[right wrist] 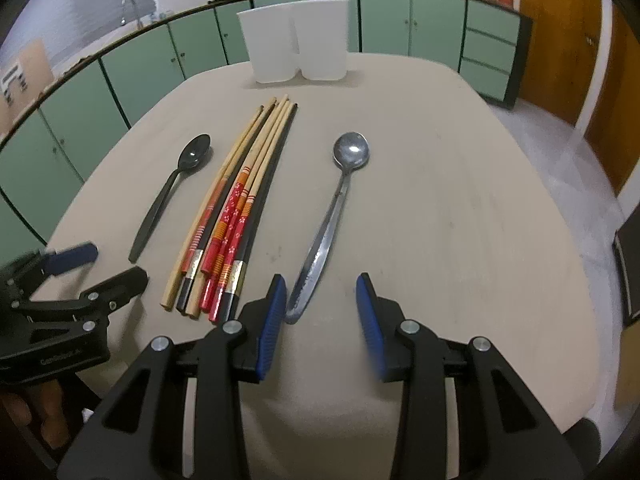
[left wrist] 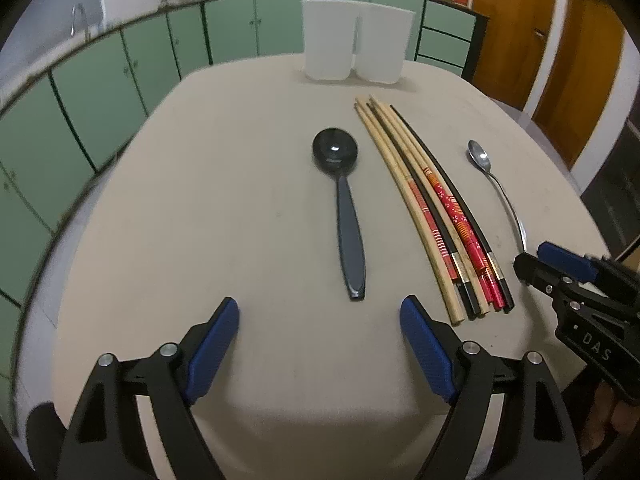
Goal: Organize utensils
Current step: 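Grasp the black spoon with the left tool while the right tool grasps the silver spoon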
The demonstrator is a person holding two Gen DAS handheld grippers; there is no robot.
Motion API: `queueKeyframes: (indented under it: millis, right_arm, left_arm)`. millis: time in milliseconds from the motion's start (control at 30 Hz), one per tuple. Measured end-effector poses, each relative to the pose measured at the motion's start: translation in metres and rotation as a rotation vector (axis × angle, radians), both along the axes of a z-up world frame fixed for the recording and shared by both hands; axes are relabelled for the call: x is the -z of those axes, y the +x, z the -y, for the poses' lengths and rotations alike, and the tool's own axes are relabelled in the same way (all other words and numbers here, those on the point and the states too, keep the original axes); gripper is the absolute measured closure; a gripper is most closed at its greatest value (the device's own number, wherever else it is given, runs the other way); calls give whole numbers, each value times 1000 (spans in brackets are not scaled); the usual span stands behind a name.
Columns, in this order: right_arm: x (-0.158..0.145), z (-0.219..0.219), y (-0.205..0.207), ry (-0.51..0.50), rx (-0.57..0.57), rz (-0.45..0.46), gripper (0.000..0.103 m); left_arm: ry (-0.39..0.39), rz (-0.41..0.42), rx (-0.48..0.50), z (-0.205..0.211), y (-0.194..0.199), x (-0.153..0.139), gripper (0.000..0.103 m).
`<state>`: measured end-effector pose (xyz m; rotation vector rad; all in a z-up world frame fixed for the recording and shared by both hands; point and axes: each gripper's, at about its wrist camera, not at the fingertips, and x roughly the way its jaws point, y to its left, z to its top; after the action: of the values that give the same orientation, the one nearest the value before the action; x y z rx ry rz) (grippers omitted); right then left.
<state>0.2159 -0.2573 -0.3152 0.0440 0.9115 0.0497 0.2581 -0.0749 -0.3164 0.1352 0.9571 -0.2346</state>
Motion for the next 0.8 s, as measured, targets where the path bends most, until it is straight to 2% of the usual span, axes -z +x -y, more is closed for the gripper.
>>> queueKeyframes:
  millis: [100, 167, 200, 267, 333, 400, 533, 800]
  right_arm:
    - [2, -3, 4, -39, -21, 27, 67]
    - [2, -3, 4, -38, -26, 34, 69]
    - [2, 0, 4, -33, -25, 36, 70]
    - [2, 2, 4, -27, -20, 35, 80]
    - [0, 4, 4, -18, -17, 31, 90]
    - [-2, 7, 6, -6, -13, 24, 90]
    - [-10, 8, 5, 13, -10, 35, 91]
    - [-52, 11, 2, 34, -14, 115, 95]
  left_arm:
    - [14, 31, 7, 3, -5, -1, 23]
    - [14, 52, 12, 6, -5, -2, 29]
    - [12, 58, 18, 9, -3, -3, 36]
    - [11, 68, 35, 13, -4, -5, 53]
    - [8, 74, 60, 18, -4, -6, 80]
    - [7, 75, 77, 21, -5, -7, 91]
    - [-33, 65, 73, 16, -4, -16, 92]
    - [-126, 117, 51, 3, -2, -57, 93]
